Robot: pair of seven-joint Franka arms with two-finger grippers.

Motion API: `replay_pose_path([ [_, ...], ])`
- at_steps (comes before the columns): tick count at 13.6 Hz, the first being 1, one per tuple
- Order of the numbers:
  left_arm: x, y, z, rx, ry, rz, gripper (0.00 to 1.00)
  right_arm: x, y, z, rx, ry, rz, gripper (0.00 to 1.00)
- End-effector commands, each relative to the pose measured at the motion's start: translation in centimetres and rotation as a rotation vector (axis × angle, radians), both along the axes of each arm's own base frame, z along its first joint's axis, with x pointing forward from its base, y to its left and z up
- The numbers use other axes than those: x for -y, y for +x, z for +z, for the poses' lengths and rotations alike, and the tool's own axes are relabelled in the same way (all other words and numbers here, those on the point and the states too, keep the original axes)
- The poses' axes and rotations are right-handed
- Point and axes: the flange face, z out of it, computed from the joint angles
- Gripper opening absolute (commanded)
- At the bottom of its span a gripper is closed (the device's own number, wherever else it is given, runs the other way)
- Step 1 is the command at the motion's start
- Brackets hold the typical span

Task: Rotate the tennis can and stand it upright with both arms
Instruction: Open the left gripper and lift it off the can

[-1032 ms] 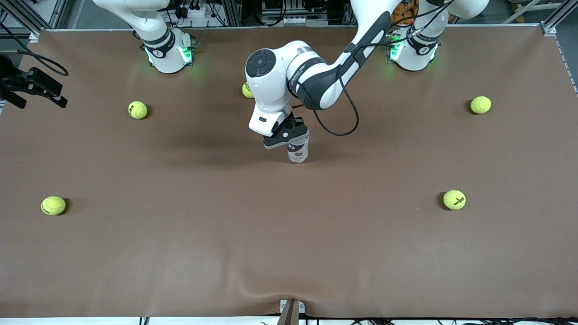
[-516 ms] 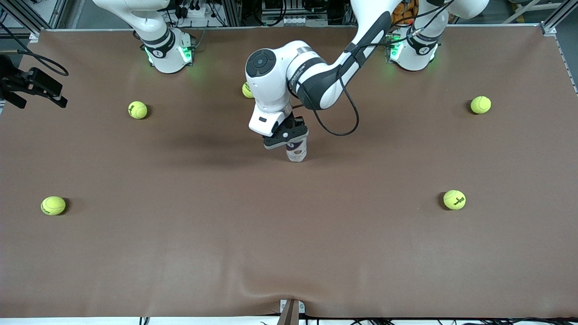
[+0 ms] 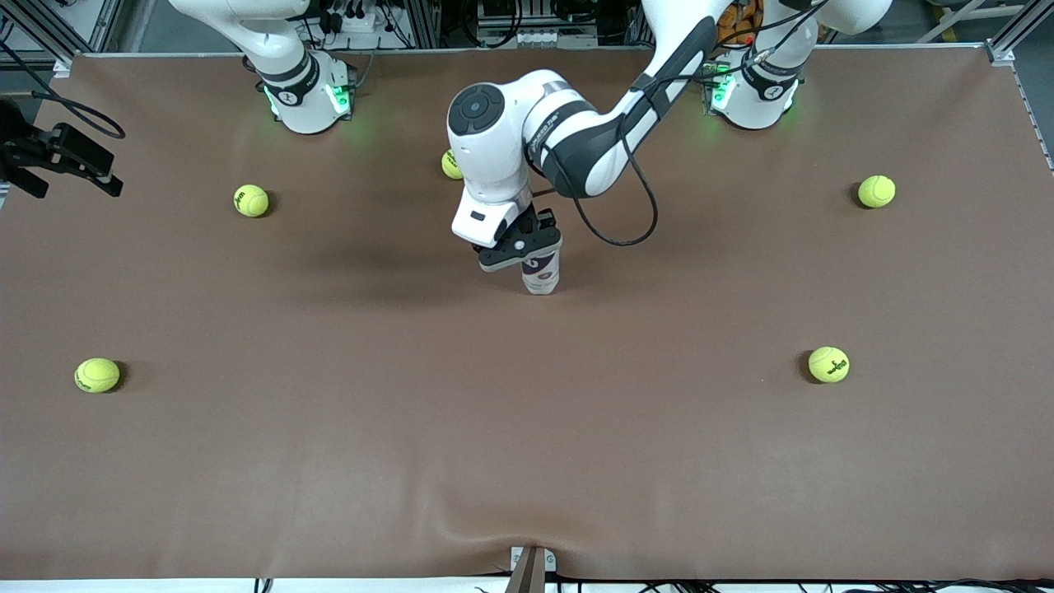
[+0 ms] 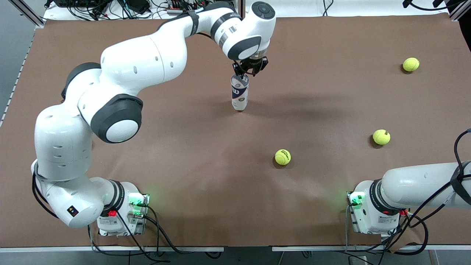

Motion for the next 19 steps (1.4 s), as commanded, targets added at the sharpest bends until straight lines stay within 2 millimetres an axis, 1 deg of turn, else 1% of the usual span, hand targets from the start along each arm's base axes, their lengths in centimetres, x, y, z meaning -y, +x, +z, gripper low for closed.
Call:
replay_pose_path([
  [1, -0.6, 0.0, 2.9, -0.003, -0.025, 0.041, 1.0, 0.0, 0.1, 0.5, -0.002, 0.004, -0.014, 1.0],
  [2, -0.7, -0.2, 3.9, -0.004, -0.035, 0.042, 1.0, 0.0, 0.1, 0.5, -0.004, 0.004, -0.014, 1.0],
  [3, -0.9, -0.2, 4.5, -0.002, -0.035, 0.041, 1.0, 0.0, 0.1, 0.5, -0.002, 0.004, -0.014, 1.0],
  [4, -1.2, -0.1, 4.6, -0.007, -0.03, 0.045, 1.0, 0.0, 0.1, 0.5, -0.002, 0.004, -0.014, 1.0],
  [6, -2.6, 1.1, 5.9, -0.003, -0.039, 0.074, 1.0, 0.0, 0.1, 0.5, -0.002, 0.004, -0.014, 1.0],
  [7, -2.8, 1.1, 6.6, -0.002, -0.042, 0.077, 1.0, 0.0, 0.1, 0.5, -0.002, 0.004, -0.014, 1.0],
  [8, -3.7, 1.8, 7.5, 0.005, -0.047, 0.092, 1.0, 0.0, 0.1, 0.5, -0.002, 0.004, -0.014, 1.0],
  [10, -6.4, 3.9, 10.0, 0.029, -0.063, 0.12, 1.0, 0.0, 0.1, 0.5, -0.002, 0.004, -0.014, 1.0],
  [11, -7.5, 4.4, 11.2, 0.035, -0.071, 0.106, 1.0, 0.0, 0.1, 0.5, -0.002, 0.004, -0.014, 1.0],
  [13, -9.5, 5.5, 12.5, 0.032, -0.057, 0.069, 1.0, 0.0, 0.1, 0.5, -0.002, 0.004, -0.014, 1.0],
  [16, -15.0, 8.6, 15.1, 0.03, -0.042, 0.037, 1.0, 0.0, 0.1, 0.5, -0.002, 0.004, -0.014, 1.0],
  [18, -19.1, 11.1, 16.1, 0.021, -0.06, 0.011, 1.0, 0.0, 0.1, 0.5, -0.002, 0.004, -0.014, 1.0],
  [19, -20.6, 12.1, 16.2, 0.02, -0.059, -0.002, 1.0, 0.0, 0.1, 0.5, -0.002, 0.004, -0.014, 1.0],
])
